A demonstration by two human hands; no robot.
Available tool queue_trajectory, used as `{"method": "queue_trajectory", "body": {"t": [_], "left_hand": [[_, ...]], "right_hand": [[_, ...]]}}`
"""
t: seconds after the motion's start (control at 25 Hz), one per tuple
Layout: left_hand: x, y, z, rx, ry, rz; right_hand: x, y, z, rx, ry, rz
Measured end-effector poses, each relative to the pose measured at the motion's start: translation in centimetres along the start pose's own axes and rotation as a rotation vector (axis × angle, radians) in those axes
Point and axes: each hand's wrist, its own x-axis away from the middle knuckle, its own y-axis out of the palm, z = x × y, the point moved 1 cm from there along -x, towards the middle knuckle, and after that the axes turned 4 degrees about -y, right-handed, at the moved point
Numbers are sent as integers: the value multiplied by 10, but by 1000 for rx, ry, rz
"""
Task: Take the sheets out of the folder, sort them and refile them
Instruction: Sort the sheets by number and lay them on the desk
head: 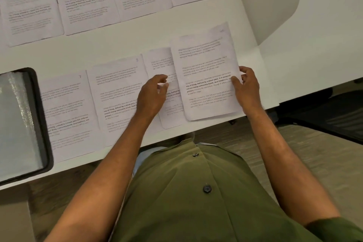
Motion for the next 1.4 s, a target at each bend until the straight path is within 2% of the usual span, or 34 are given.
{"method": "queue_trajectory", "body": {"t": [0.08, 0.2, 0.28, 0.36, 0.44, 0.52, 0.6, 0.76, 1.04, 1.4], "left_hand": [[-3, 5, -10, -247, 143, 6], [-3, 12, -13, -442, 138, -56], [-3, 16, -11, -506, 113, -86], [-4, 19, -12, -554, 101, -95], [-4, 19, -15, -574, 91, -97], [-5, 20, -15, -575, 88, -96], [-5, 20, -14, -576, 88, -95], [-8, 20, -13, -574, 73, -91], [-9, 20, -12, -570, 47, -95], [-10, 19, -11, -585, 43, -98]], "right_hand": [[-11, -17, 11, 21, 22, 26], [-24, -32, 25, 63, 76, 54], [-29, -34, 33, 231, 47, 107], [-26, -26, 36, 492, -88, 178], [-15, -7, 31, 594, -239, 157], [-1, 19, 24, 624, -332, 27], [11, 46, 25, 683, -397, -93], [5, 62, 42, 815, -437, -193], [-28, 19, 65, 844, -494, -195], [-34, 14, 70, 827, -533, -175]]}}
